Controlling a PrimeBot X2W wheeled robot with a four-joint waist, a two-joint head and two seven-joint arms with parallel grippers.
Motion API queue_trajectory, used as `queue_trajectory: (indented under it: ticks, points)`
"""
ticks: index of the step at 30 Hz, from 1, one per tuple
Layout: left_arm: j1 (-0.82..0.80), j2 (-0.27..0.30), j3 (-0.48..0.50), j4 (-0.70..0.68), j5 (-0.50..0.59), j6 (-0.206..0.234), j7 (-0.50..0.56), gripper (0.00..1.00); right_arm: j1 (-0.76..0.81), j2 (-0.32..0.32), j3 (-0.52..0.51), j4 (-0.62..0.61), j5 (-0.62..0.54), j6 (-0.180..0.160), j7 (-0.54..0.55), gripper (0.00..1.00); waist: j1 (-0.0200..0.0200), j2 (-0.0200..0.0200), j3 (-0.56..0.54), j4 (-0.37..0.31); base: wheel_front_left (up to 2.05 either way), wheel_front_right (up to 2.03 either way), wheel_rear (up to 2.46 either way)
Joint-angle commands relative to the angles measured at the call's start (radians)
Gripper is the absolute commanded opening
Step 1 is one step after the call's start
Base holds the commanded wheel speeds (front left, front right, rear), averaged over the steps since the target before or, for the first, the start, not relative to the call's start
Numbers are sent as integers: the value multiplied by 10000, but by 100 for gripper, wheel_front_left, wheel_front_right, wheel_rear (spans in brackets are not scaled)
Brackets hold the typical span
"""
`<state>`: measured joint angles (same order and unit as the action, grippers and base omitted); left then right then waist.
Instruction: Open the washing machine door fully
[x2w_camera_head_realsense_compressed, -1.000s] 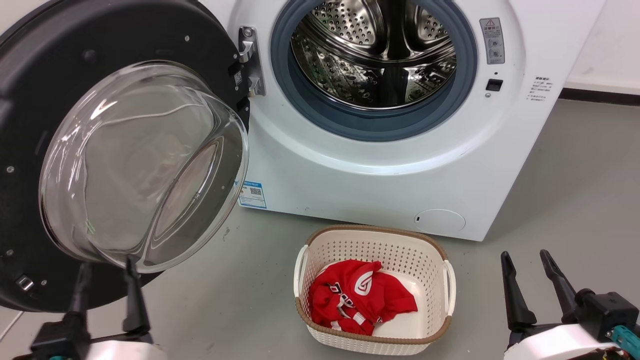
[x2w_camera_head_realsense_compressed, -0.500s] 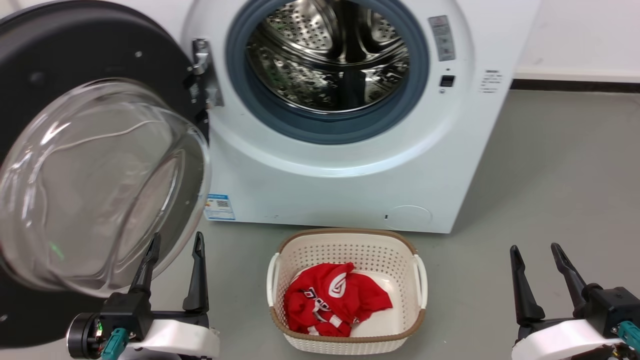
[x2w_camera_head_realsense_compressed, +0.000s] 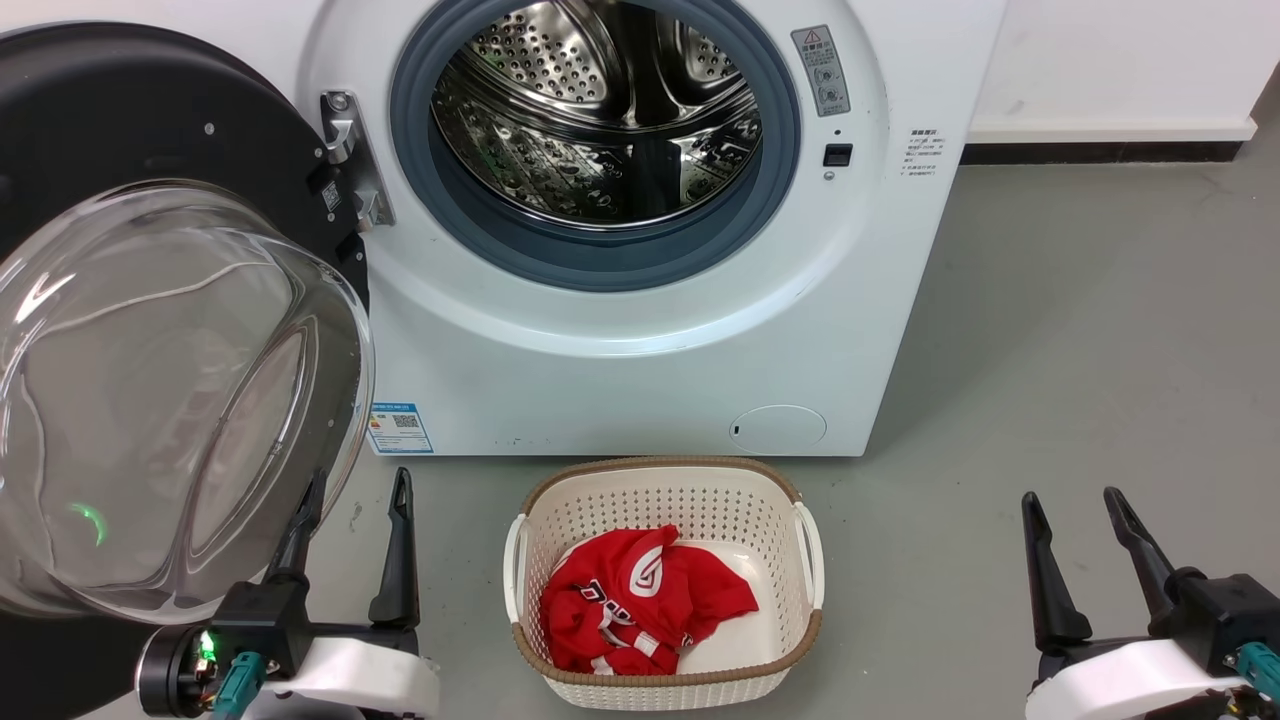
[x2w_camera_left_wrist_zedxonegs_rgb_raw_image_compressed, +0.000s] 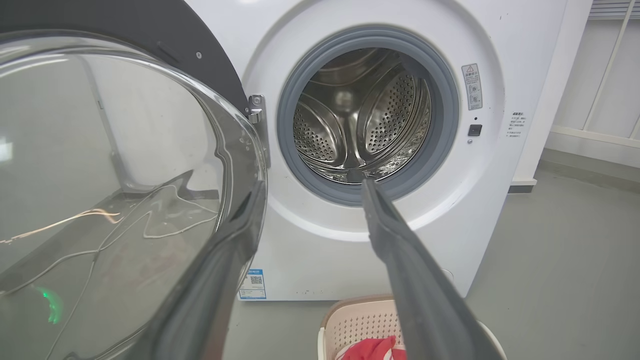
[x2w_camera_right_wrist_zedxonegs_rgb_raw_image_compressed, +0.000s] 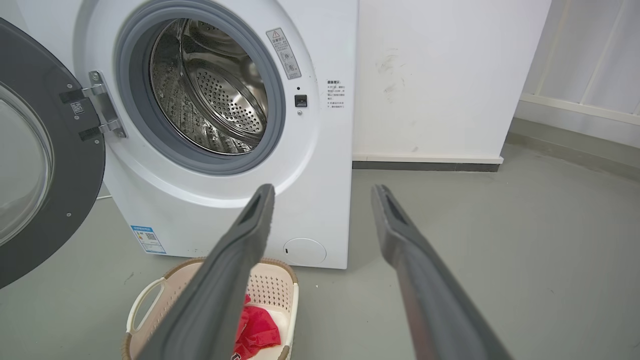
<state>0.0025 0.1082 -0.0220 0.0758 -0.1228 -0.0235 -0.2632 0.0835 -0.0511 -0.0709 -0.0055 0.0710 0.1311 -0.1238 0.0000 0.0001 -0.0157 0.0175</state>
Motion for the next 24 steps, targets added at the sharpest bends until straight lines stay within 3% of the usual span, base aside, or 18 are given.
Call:
queue_trajectory:
  ticks: [1,12,13,17,24]
  points:
    - [39,-45,29,31,48,-20,-21,100,-43,19,2,10,27,-7,-65,100,0,-1,3,3,0,0,0]
    - [-84,-94,102,147,160,-90,-21,100,-127,19,36,120,89,-7,-99,100,0,-1,16,38,0,0,0]
    - [-3,-79,72,131,123,-93,0,0,-12,0,24,105,78,0,-76,0,0,-1,16,38,0,0,0]
    - [199,-143,37,502,81,-96,54,0,108,4,33,465,130,0,-56,0,0,-1,16,38,0,0,0]
    - [-2,-184,240,687,-1348,-192,483,0,-95,-7,6,654,1631,0,165,0,0,-1,25,27,0,0,0]
